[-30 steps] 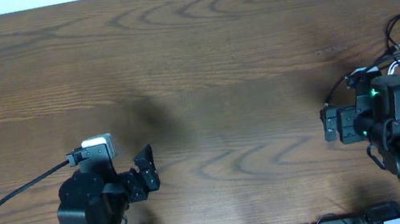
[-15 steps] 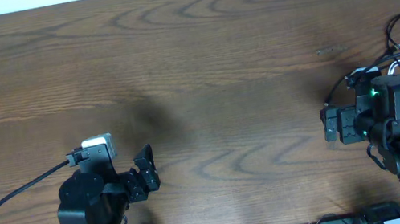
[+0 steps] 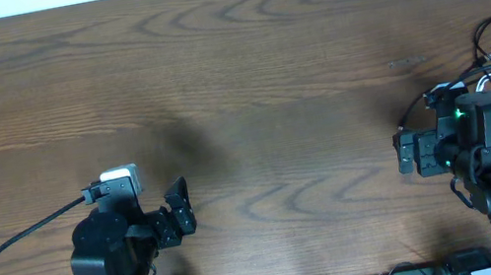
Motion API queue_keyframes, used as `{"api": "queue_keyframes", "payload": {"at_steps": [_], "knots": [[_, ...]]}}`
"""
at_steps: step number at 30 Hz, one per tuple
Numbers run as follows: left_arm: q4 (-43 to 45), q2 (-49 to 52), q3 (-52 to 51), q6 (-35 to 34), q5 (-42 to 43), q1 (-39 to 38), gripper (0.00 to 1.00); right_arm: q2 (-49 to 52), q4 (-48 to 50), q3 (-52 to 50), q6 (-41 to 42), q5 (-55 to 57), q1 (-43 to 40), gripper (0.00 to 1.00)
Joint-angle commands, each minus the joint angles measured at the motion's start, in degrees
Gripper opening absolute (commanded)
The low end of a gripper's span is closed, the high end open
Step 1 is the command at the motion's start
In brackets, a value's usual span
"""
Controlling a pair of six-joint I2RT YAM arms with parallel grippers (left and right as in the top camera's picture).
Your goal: Untangle cables
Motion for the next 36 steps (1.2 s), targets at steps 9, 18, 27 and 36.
{"api": "queue_keyframes", "payload": {"at_steps": [9, 18, 27, 36], "knots": [[0.04, -0.09, -0.33, 0.55, -0.09, -0.11, 0.94, -4.35, -1.6, -0.63, 0.5, 2.19, -0.17, 0.99], [0.04, -0.09, -0.33, 0.55, -0.09, -0.11, 0.94, -21.97, 13.03, -10.69, 0.52, 3.98, -0.17, 0.99], [0.04, -0.09, -0.33, 0.55, -0.09, -0.11, 0.94, -38.34, 33.22, -25.24, 0.52, 3.65, -0.15, 0.99], [0.04, -0.09, -0.33, 0.55, -0.09, -0.11, 0.94, -48.37, 53.53, -40.46, 0.55, 3.61, -0.13, 0.99]]}}
